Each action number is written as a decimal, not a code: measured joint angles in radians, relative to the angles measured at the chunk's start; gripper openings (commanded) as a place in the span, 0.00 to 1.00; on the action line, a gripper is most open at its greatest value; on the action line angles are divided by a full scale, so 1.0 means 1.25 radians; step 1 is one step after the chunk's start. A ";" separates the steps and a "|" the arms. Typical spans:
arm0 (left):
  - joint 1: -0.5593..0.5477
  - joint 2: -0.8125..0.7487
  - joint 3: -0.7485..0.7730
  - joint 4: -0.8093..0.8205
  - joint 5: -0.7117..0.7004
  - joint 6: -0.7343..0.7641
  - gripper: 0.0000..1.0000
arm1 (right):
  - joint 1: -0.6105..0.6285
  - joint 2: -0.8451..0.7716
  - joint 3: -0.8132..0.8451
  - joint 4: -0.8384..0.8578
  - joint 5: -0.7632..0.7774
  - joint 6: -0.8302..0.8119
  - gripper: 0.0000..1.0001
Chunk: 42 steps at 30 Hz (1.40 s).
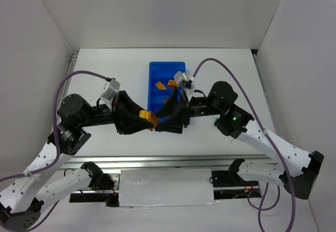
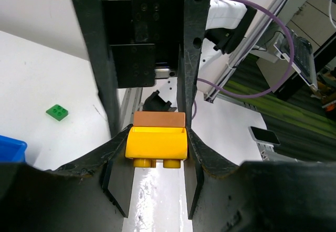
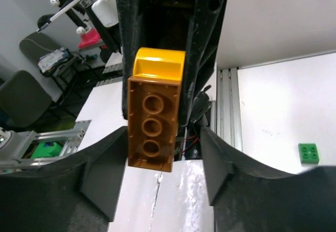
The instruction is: Sort the legos into containers by color
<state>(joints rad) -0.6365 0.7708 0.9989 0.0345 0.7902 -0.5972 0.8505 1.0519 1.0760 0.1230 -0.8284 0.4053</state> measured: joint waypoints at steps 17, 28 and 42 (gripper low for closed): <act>0.001 0.003 0.005 -0.037 -0.015 0.042 0.00 | 0.004 -0.015 -0.006 -0.035 0.019 -0.030 0.00; -0.002 0.003 0.010 -0.057 -0.026 0.064 0.00 | 0.002 -0.040 -0.047 0.005 0.052 -0.013 0.00; -0.001 -0.034 0.015 -0.086 0.004 0.078 0.00 | -0.046 -0.086 -0.073 0.056 0.095 0.014 0.00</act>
<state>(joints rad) -0.6376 0.7280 1.0176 -0.0734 0.7948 -0.4995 0.7929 0.9443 0.9848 0.1928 -0.7097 0.4229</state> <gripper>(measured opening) 0.481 0.431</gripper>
